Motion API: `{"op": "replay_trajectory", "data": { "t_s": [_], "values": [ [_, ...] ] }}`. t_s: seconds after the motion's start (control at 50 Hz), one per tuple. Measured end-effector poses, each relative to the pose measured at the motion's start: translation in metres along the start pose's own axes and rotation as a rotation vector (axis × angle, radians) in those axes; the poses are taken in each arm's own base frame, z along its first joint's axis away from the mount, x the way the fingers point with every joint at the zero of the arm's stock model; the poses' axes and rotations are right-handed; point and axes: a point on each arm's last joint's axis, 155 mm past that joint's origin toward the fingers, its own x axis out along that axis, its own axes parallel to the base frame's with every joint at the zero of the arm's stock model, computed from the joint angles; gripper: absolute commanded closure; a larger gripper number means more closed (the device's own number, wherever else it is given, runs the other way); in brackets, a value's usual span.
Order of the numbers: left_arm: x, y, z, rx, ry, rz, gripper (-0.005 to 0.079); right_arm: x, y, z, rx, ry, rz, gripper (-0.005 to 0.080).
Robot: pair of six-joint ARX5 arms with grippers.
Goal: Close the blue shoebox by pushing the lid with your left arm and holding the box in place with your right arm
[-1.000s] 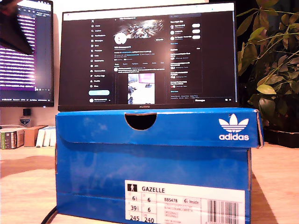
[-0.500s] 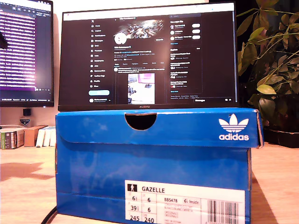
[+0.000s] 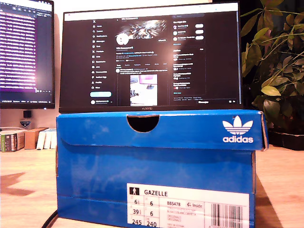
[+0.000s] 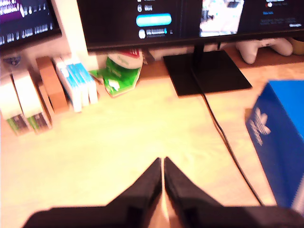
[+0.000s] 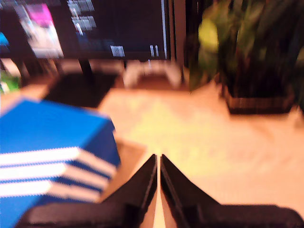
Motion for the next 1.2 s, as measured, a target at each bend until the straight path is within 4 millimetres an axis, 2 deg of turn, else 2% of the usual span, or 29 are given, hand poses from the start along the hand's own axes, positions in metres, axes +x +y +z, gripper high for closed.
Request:
{"op": "replay_trajectory", "data": {
  "t_s": [0.12, 0.66, 0.84, 0.9, 0.98, 1.1, 1.2],
  "values": [
    [-0.003, -0.001, 0.002, -0.007, -0.011, -0.001, 0.0761, 0.000, 0.001, 0.008, 0.013, -0.033, 0.004, 0.0763],
    [-0.001, 0.003, 0.006, 0.036, -0.047, 0.015, 0.0761, 0.000, 0.005, -0.006, 0.010, 0.022, 0.025, 0.0763],
    [0.006, 0.008, -0.032, 0.021, 0.006, 0.030, 0.0761, -0.007, -0.001, -0.002, -0.030, -0.005, -0.012, 0.0763],
    [0.007, 0.011, -0.037, 0.033, 0.001, 0.042, 0.0761, -0.010, -0.002, 0.001, -0.035, -0.022, -0.025, 0.0763],
    [0.003, 0.013, -0.032, 0.057, -0.044, 0.063, 0.0761, -0.012, -0.002, -0.003, -0.038, -0.036, -0.026, 0.0763],
    [-0.008, 0.017, -0.016, 0.080, -0.132, 0.103, 0.0761, -0.011, -0.003, -0.019, -0.036, -0.028, -0.027, 0.0763],
    [-0.014, 0.021, -0.014, 0.088, -0.174, 0.136, 0.0761, -0.010, -0.003, -0.031, -0.031, -0.021, -0.027, 0.0763]
  ]
}}
